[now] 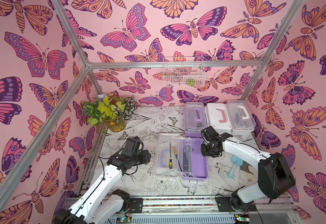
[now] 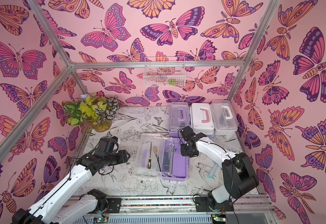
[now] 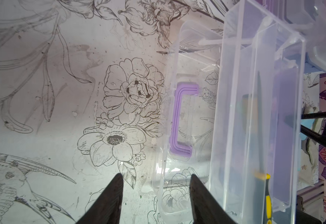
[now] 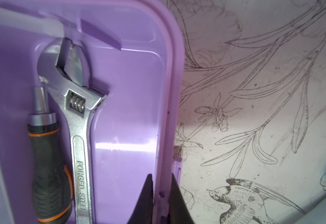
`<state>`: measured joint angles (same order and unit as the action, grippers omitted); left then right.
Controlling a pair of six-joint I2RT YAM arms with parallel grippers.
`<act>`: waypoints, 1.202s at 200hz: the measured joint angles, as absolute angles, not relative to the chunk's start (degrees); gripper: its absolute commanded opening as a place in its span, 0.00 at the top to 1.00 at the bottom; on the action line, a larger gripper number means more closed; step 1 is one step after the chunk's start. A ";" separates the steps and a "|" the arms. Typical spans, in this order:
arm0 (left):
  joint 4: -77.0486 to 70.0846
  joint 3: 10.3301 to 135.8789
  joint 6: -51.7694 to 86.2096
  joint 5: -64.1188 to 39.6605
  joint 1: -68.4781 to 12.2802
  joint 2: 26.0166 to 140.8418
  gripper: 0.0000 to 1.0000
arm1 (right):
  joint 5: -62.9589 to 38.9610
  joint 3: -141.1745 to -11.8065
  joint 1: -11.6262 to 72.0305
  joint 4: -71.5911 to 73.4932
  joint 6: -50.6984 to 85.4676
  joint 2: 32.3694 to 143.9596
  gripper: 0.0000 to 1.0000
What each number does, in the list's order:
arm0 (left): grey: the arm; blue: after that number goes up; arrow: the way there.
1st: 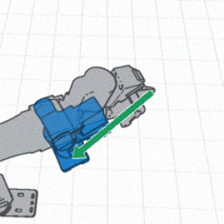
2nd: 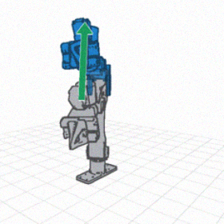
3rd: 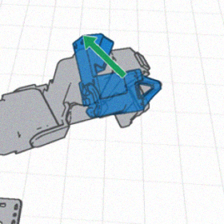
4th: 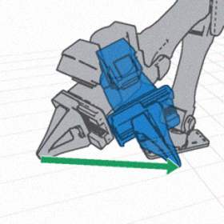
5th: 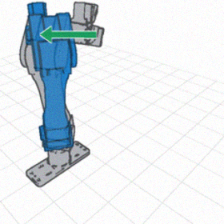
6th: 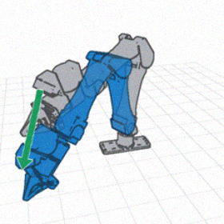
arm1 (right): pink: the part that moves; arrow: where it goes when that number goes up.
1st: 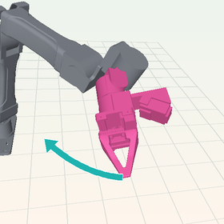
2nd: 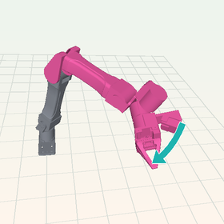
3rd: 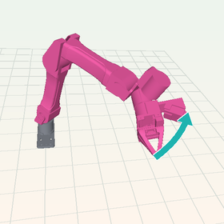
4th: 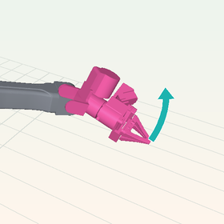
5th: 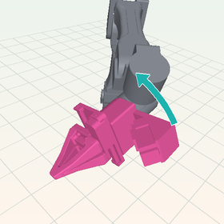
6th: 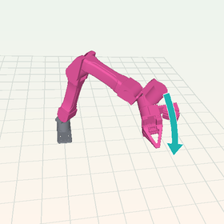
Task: Close toolboxes
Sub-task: Adjust the toolbox at the center of the board, then close the toolbox lid.
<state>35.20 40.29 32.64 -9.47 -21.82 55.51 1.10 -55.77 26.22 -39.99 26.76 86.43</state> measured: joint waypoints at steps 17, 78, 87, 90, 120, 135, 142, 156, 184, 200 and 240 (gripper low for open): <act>30.61 37.91 34.09 -11.68 -22.15 58.41 0.45 | 0.84 -55.48 26.22 -39.66 26.76 86.13 0.93; 20.71 34.00 36.53 -15.68 -23.07 66.17 0.54 | -1.02 -54.92 26.06 -38.54 26.81 85.80 0.93; 19.70 33.91 36.56 -15.68 -23.18 66.65 0.59 | -1.06 -54.89 26.06 -38.52 26.85 85.80 0.93; 19.31 33.87 36.69 -15.70 -23.20 66.89 0.61 | -1.08 -54.89 26.06 -38.52 26.89 85.80 0.94; 17.76 33.45 36.53 -15.51 -23.40 68.05 0.74 | -1.15 -54.89 26.02 -38.44 26.94 85.80 0.94; 17.54 33.39 36.60 -15.42 -23.40 68.47 0.78 | -1.26 -54.83 26.00 -38.37 26.96 85.69 0.95; 17.47 33.39 36.51 -15.42 -23.40 68.71 0.79 | -1.34 -54.78 26.00 -38.33 26.96 85.60 0.95; 17.26 33.39 36.45 -15.46 -23.42 69.21 0.83 | -1.54 -54.50 26.00 -38.04 26.98 85.34 0.95; 17.04 33.47 35.51 -15.46 -23.62 69.97 0.96 | -2.59 -53.93 26.00 -37.41 27.00 84.73 0.97; 17.67 33.76 35.05 -15.16 -23.59 69.82 0.99 | -2.63 -53.87 26.00 -37.39 27.11 84.58 0.99; 23.33 36.29 33.63 -12.82 -23.99 67.02 1.00 | -3.49 -53.34 26.09 -37.32 27.22 82.67 1.00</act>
